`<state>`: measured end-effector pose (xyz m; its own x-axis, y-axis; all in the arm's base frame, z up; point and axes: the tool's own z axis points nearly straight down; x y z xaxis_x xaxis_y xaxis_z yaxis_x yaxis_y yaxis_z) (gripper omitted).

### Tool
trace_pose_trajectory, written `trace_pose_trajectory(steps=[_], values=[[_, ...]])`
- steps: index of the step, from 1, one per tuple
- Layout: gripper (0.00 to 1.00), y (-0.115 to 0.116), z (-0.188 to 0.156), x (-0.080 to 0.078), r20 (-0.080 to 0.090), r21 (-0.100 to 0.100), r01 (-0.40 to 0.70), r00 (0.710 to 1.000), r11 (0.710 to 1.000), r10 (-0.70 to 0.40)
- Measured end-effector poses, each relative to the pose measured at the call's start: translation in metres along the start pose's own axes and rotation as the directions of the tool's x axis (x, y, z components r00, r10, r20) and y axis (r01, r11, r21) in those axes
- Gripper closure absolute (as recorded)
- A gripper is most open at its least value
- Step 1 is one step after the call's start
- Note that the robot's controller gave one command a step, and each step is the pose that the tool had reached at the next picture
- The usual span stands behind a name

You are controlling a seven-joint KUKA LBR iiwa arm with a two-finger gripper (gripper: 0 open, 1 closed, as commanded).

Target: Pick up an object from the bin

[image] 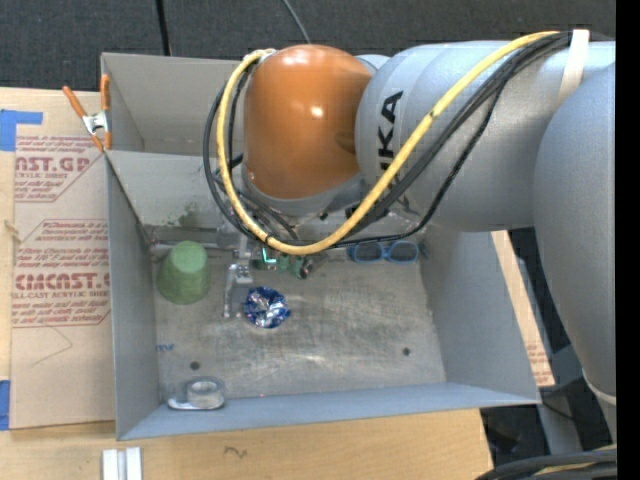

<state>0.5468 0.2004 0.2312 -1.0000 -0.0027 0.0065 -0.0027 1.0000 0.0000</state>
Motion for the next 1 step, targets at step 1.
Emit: trace_pose_trajectory(steps=[1], values=[[0.0,-0.0672,0.1571,-0.0072,0.009,-0.004,-0.321,0.947,0.947,0.321]])
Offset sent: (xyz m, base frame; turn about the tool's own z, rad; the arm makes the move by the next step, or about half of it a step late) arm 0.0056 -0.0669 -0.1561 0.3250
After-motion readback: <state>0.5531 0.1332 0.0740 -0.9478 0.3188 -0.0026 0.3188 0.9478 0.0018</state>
